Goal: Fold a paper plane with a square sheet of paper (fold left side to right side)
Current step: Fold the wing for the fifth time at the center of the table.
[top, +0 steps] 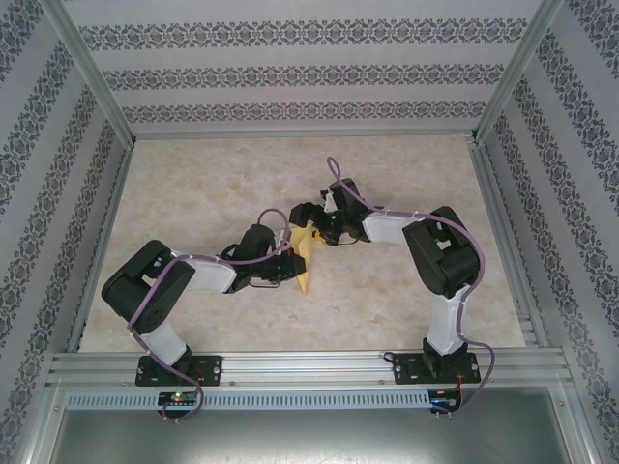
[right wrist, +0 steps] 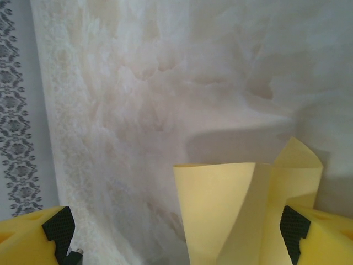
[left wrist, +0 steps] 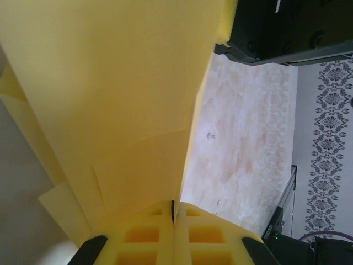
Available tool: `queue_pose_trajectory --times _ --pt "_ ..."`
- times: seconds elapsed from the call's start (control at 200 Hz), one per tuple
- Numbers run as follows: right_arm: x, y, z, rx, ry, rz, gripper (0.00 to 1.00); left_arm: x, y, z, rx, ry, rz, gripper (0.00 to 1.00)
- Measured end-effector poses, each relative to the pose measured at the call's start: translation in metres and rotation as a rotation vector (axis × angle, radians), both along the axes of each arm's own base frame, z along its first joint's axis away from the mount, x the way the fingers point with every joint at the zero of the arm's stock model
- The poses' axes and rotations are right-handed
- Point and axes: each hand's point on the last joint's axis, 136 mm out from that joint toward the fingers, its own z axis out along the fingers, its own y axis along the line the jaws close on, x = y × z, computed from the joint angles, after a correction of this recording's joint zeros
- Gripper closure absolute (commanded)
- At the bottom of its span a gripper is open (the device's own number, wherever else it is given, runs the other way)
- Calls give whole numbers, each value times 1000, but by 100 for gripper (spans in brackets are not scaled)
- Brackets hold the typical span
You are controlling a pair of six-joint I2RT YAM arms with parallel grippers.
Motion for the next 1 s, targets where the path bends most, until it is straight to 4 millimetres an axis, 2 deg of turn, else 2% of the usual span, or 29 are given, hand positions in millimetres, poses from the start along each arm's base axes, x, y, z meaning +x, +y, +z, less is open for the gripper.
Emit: queue_pose_trajectory --times 0.525,0.999 --pt "0 4 -13 -202 11 65 2 2 10 -3 -18 32 6 99" --pt "0 5 -16 -265 8 91 2 5 19 -9 -25 46 -10 98"
